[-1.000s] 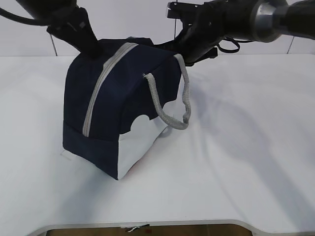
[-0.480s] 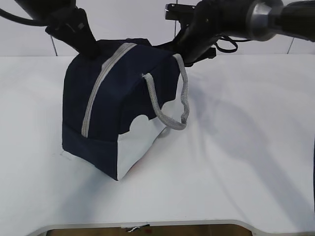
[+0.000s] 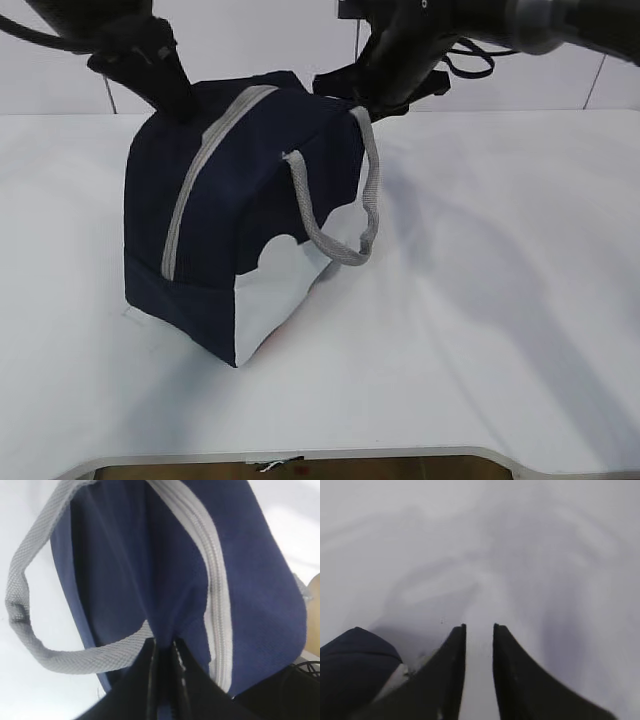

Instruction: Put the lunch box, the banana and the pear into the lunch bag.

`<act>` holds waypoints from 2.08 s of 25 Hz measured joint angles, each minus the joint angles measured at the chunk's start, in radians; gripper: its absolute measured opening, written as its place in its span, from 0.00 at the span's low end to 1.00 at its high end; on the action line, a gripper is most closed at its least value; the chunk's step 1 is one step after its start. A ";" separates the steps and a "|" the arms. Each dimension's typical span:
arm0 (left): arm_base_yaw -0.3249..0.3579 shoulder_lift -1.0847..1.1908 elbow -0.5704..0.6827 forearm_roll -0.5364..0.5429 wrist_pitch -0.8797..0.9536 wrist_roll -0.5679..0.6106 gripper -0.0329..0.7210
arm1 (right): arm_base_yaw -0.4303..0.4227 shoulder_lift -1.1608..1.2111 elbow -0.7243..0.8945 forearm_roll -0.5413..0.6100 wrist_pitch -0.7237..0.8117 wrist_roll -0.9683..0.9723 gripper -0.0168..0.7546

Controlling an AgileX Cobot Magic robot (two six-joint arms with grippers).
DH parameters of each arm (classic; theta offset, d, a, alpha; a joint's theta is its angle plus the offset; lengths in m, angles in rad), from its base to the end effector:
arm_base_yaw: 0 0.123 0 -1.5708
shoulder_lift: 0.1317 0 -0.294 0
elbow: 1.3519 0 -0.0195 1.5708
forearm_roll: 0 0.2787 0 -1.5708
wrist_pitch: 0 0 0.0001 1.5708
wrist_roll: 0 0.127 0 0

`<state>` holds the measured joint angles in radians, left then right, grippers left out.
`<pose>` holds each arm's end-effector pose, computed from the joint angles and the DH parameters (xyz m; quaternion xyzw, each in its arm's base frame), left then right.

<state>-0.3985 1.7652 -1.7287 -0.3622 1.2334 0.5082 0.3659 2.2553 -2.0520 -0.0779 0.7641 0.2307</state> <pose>0.3698 -0.2018 0.3253 0.3996 0.8790 -0.1676 0.1992 0.5386 0.1990 0.2138 -0.0808 0.9369 0.0661 0.3335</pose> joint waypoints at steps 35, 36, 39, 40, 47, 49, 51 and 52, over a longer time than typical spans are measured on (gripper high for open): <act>-0.001 -0.180 0.000 0.160 0.014 -0.325 0.60 | -0.002 -0.312 -0.160 0.033 0.495 -0.192 0.49; -0.001 -0.197 0.000 0.162 0.015 -0.328 0.60 | -0.002 -0.361 -0.097 0.029 0.495 -0.197 0.49; -0.001 -0.266 0.000 0.162 0.018 -0.333 0.60 | -0.002 -0.501 0.066 0.009 0.495 -0.201 0.48; -0.001 -0.294 0.009 0.162 0.018 -0.335 0.60 | -0.002 -0.542 0.117 0.003 0.495 -0.201 0.48; -0.001 -0.510 0.252 0.162 0.023 -0.337 0.60 | -0.002 -0.853 0.397 -0.002 0.495 -0.203 0.48; -0.001 -0.594 0.339 0.164 0.023 -0.337 0.60 | -0.002 -0.939 0.461 0.003 0.495 -0.203 0.48; -0.001 -0.675 0.411 0.166 0.025 -0.337 0.58 | -0.002 -1.014 0.526 0.011 0.495 -0.203 0.48; -0.001 -0.719 0.444 0.166 0.025 -0.337 0.57 | -0.002 -1.051 0.554 0.012 0.495 -0.203 0.48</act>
<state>-0.3992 1.0464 -1.2846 -0.1959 1.2583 0.1709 0.3641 1.2042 -1.4978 -0.0660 1.2587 0.0273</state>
